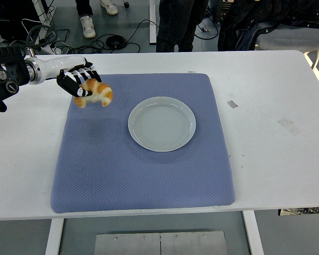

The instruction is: Place the bread on the table

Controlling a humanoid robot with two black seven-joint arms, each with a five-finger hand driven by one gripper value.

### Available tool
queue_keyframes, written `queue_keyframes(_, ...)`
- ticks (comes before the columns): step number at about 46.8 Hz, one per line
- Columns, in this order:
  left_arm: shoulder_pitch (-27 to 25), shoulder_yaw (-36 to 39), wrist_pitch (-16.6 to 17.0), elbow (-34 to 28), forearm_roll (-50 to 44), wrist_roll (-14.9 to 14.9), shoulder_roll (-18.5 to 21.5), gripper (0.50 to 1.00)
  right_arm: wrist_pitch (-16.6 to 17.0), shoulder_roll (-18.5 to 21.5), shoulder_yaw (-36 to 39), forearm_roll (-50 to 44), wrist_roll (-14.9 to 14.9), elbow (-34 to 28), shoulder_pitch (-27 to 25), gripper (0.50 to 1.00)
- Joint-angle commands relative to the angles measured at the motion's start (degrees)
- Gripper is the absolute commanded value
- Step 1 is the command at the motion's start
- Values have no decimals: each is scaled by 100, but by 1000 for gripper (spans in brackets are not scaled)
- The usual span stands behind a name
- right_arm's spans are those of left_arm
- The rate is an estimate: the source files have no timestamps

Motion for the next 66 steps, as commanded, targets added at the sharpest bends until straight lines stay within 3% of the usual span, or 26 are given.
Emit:
queue_keyframes(1,35,43,40,1,0,-9,-5,602,0,0,0,0,0,0,0,1000)
queue_keyframes(21,219,236,400,10,9,-44,-199,601,0,0,0,0,0,0,0,1000)
queue_keyframes(47,246,280,409,80,9,-44,-208,636,0,0,0,0,0,0,8,1000)
queue_keyframes(49,263,271,409,89,9,-44,-199,663,0,0,0,0,0,0,0,1000)
queue_keyframes(56,272,263,409,98,-26,-44,-199,861,0,0,0,0,0,0,8,1000)
queue_keyframes(66,272,254,409,98,-79,-53,-190,948,0,0,0,0,0,0,0,1000)
